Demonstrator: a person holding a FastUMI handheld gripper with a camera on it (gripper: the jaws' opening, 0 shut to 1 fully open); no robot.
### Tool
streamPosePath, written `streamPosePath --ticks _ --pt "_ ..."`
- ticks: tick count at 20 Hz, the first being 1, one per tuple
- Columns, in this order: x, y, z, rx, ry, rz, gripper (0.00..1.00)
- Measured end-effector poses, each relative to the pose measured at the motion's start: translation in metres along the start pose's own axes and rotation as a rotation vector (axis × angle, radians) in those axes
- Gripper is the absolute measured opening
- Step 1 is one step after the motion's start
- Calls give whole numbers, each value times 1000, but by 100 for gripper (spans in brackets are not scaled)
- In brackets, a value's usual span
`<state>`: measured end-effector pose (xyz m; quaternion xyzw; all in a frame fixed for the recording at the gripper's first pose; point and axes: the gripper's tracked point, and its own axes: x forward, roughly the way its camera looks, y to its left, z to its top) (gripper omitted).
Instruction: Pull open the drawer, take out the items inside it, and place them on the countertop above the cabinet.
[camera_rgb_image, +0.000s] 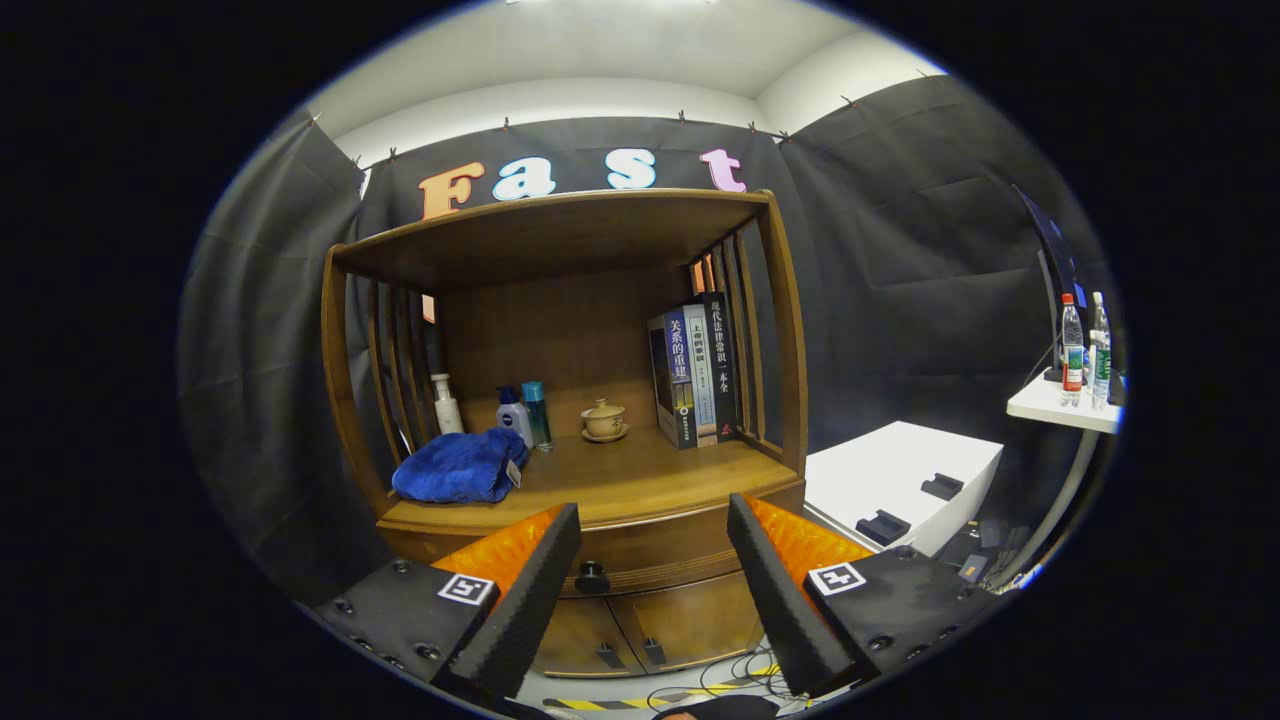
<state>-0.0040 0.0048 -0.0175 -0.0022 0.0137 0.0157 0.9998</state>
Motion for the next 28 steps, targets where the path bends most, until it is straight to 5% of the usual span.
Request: streamPosePath --ticks 14,28 --pt "0 10 -4 10 -50 49 98" --pt "68 38 -97 -55 -20 103 98"
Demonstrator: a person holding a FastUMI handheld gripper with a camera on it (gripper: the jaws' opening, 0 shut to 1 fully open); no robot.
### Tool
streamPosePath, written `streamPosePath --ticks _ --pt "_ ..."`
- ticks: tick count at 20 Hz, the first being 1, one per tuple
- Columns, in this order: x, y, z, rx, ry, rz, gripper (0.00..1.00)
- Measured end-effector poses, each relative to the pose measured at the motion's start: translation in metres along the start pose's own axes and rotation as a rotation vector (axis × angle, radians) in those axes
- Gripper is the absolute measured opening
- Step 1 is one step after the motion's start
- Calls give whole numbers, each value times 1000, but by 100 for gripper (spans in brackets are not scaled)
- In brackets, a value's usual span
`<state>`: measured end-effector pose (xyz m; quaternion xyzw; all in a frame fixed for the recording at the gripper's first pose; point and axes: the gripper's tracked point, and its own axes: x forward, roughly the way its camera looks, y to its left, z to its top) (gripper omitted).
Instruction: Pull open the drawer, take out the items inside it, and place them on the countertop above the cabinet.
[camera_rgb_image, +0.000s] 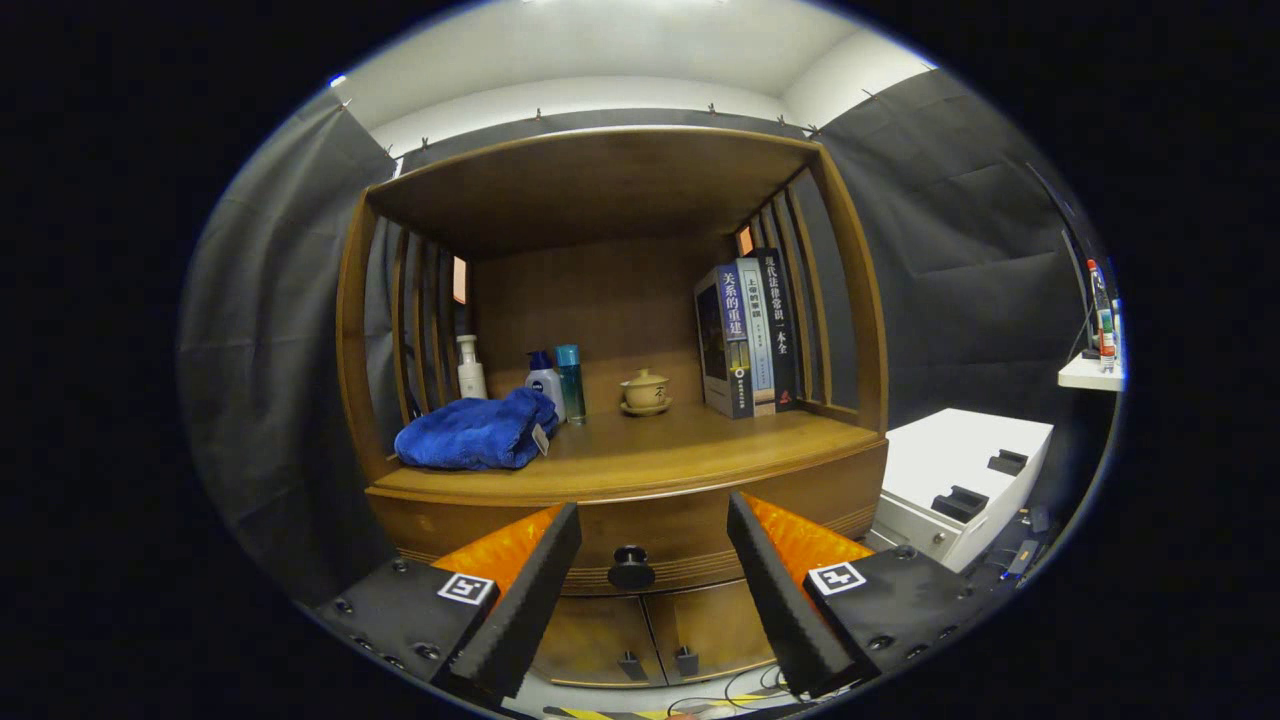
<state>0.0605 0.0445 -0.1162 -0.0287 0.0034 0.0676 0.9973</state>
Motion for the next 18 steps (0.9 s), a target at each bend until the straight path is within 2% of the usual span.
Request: streamPosePath --ticks 4,10,13,18 --pt "23 6 -30 -39 31 11 98" --pt "60 2 -74 -31 77 15 98" --pt "67 8 -84 -2 90 42 98" --pt "77 17 -107 31 139 71 75"
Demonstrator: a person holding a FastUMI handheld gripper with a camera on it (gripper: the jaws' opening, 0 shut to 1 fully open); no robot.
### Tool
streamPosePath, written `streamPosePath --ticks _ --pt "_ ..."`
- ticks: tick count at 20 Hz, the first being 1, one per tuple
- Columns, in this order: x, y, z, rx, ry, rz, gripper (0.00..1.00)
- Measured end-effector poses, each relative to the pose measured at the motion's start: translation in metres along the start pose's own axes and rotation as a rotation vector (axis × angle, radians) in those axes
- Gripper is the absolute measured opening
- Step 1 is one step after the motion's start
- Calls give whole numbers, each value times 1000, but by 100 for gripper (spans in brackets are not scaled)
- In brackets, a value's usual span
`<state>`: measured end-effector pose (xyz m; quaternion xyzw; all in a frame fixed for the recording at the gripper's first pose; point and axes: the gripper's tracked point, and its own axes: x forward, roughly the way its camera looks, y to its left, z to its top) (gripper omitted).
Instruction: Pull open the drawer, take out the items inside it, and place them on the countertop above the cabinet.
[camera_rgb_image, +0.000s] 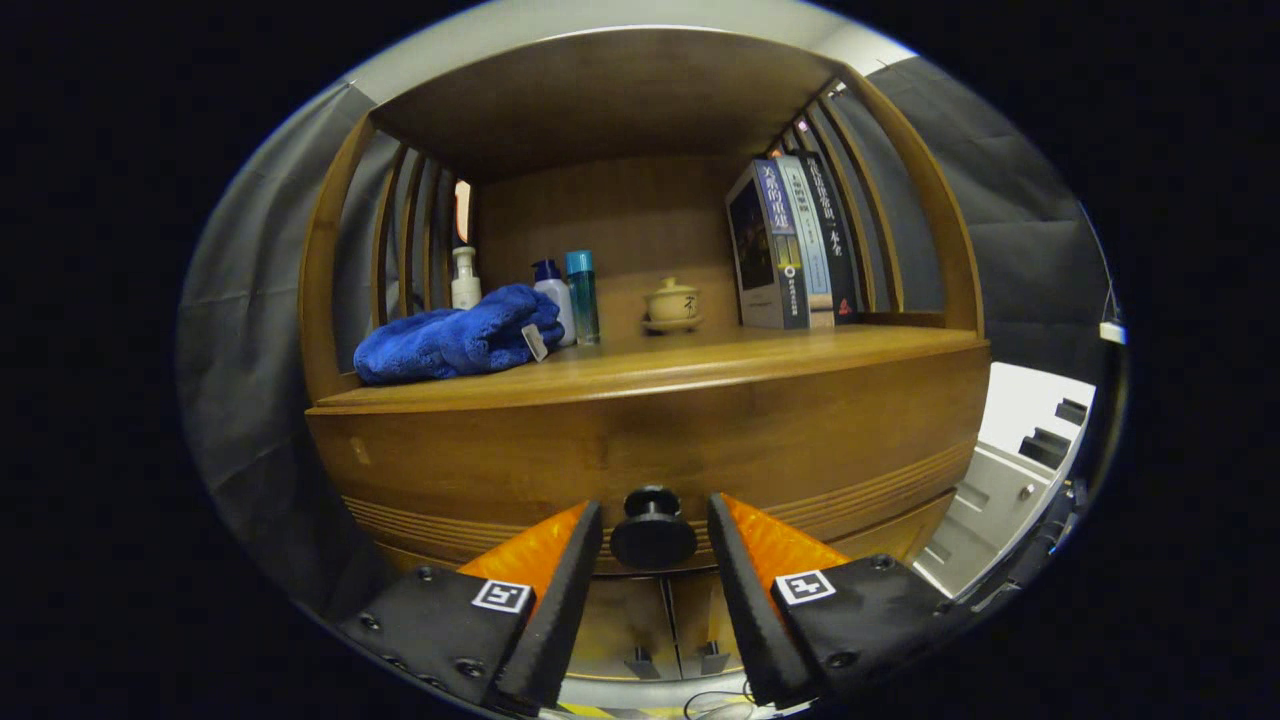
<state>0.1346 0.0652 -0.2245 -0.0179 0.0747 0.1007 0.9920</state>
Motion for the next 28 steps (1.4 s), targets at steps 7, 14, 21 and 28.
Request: streamPosePath --ticks 7,14,21,28 --pt "4 -3 -6 8 11 -7 54" --pt "2 -5 -8 22 40 -26 38" --pt "-23 -5 -12 16 35 -64 38" --pt "-52 -6 -16 18 45 -67 38"
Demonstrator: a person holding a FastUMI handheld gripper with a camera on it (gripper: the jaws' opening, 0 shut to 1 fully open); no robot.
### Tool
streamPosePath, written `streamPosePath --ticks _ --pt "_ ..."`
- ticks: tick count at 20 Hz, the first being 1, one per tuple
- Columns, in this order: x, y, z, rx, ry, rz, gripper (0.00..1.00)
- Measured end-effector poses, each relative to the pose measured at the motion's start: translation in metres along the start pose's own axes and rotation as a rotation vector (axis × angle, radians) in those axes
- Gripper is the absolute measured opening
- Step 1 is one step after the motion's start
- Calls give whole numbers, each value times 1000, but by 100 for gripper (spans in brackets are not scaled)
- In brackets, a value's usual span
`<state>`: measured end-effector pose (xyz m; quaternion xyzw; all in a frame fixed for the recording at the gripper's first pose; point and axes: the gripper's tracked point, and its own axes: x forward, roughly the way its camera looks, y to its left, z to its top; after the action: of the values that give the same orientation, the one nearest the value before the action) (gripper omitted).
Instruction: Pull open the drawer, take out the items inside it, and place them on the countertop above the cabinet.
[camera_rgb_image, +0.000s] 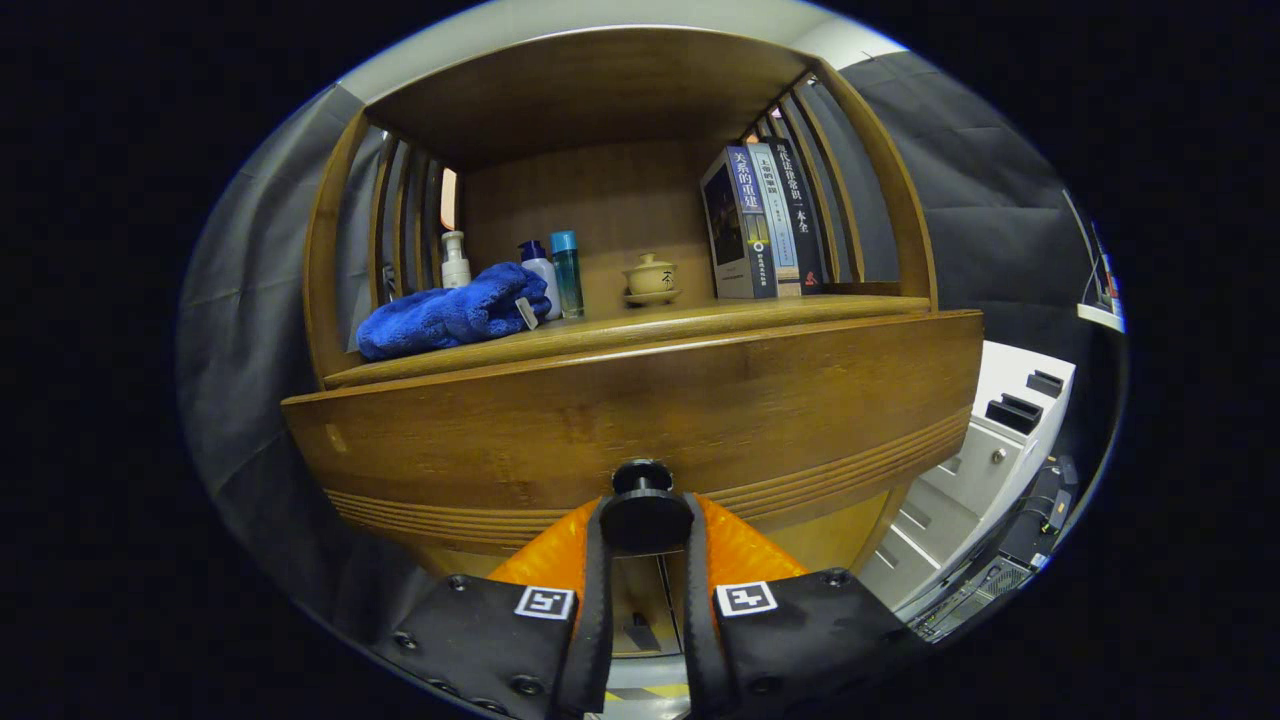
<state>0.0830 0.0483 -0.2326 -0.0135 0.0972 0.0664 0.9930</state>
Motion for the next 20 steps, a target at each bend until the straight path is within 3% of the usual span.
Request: streamPosePath --ticks 20 --pt "-78 -6 -23 5 37 11 38"
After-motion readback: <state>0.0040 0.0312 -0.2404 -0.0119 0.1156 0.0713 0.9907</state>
